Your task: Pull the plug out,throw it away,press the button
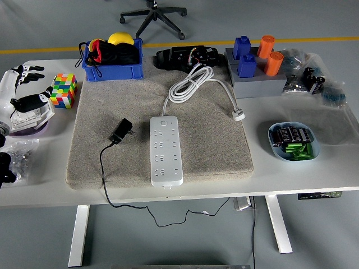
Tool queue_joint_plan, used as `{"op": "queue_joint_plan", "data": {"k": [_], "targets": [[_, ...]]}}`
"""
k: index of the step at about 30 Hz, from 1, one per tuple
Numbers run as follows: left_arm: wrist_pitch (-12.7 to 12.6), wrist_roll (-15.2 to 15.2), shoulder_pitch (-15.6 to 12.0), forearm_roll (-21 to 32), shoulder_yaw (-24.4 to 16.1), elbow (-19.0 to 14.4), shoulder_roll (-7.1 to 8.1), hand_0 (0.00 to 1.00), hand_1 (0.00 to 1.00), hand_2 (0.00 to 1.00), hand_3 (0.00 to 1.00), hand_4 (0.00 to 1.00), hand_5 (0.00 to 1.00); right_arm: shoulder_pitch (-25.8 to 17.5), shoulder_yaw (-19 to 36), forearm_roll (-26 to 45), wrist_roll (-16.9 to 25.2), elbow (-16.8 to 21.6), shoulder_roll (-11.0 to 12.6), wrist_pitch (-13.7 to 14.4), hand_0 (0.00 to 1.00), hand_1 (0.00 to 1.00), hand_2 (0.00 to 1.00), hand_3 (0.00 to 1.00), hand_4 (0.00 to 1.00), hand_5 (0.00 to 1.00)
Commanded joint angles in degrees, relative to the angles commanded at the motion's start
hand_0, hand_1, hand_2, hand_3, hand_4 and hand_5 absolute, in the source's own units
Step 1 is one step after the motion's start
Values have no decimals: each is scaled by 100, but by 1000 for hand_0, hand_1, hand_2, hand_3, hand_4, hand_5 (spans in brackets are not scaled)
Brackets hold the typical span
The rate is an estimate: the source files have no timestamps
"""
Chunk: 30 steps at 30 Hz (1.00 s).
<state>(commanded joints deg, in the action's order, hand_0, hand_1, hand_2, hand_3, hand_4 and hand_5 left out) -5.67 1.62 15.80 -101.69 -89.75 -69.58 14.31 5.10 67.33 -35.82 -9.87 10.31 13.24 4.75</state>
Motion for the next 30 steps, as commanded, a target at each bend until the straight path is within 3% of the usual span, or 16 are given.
{"op": "queue_joint_plan", "data": {"k": [30], "targets": [[-35, -71, -30, 66, 13, -7, -26, 735, 673, 641, 707, 695, 9, -20, -75, 20, -12, 0, 28, 12, 753, 664, 651, 619, 660, 505]]}}
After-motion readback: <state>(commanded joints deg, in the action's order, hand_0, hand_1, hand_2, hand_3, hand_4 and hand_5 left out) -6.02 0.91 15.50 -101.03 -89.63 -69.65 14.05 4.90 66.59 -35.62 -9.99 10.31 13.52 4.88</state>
